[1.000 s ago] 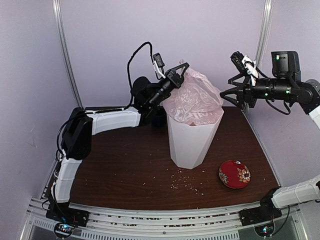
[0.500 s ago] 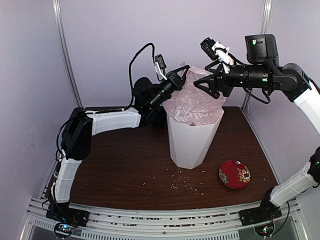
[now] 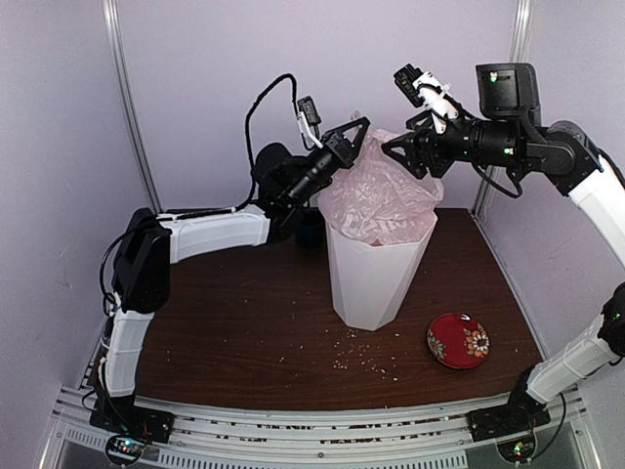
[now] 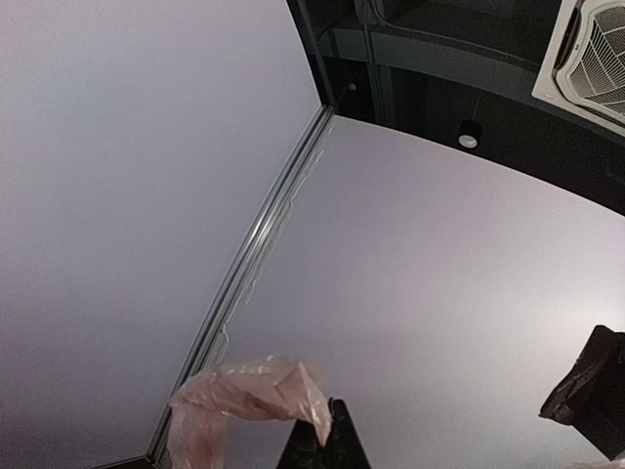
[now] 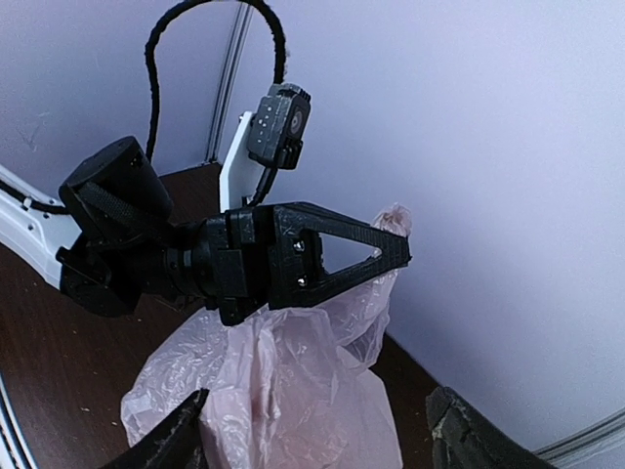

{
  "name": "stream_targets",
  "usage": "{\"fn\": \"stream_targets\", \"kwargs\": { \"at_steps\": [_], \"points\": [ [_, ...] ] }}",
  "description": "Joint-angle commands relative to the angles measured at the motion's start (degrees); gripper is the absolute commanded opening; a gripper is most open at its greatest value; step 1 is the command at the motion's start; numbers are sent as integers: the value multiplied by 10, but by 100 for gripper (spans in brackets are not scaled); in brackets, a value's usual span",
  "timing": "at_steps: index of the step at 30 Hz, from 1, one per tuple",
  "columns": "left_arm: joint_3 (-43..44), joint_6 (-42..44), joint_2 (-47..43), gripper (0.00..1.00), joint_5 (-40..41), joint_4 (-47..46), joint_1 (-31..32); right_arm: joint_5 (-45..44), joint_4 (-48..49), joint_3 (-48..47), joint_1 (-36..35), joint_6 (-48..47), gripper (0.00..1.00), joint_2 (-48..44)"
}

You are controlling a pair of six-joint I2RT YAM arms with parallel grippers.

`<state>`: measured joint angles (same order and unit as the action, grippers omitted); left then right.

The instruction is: Put the trash bags into the trash bin

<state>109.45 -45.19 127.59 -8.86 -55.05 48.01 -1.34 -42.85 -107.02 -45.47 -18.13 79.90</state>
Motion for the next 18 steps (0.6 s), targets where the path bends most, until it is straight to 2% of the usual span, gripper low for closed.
{"fn": "stream_targets", "kwargs": {
  "at_steps": [1, 3, 5, 7, 9, 11, 14, 18],
  "points": [
    [16, 15, -20, 0, -12, 9, 6, -17, -8, -39, 5, 8, 81, 16],
    [95, 19, 15, 0, -21, 48, 9, -22, -9, -48, 16, 7, 76, 29],
    [235, 16, 72, 0, -41, 109, 10, -4, -18, -62, 38, 14, 68, 41],
    [340, 11, 126, 0, -37, 143, 11, 24, -18, -67, 68, 27, 62, 43],
    [382, 20, 151, 0, -17, 164, 8, 44, -7, -55, 96, 38, 59, 35],
    [333, 20, 133, 0, -20, 156, 0, 60, 2, -42, 114, 45, 53, 23],
    [212, 19, 87, 0, -58, 100, 6, 71, 2, -24, 119, 44, 40, 11],
    [125, 51, 42, 0, -77, 88, 16, 88, 9, -1, 120, 45, 25, 1]
  ]
}}
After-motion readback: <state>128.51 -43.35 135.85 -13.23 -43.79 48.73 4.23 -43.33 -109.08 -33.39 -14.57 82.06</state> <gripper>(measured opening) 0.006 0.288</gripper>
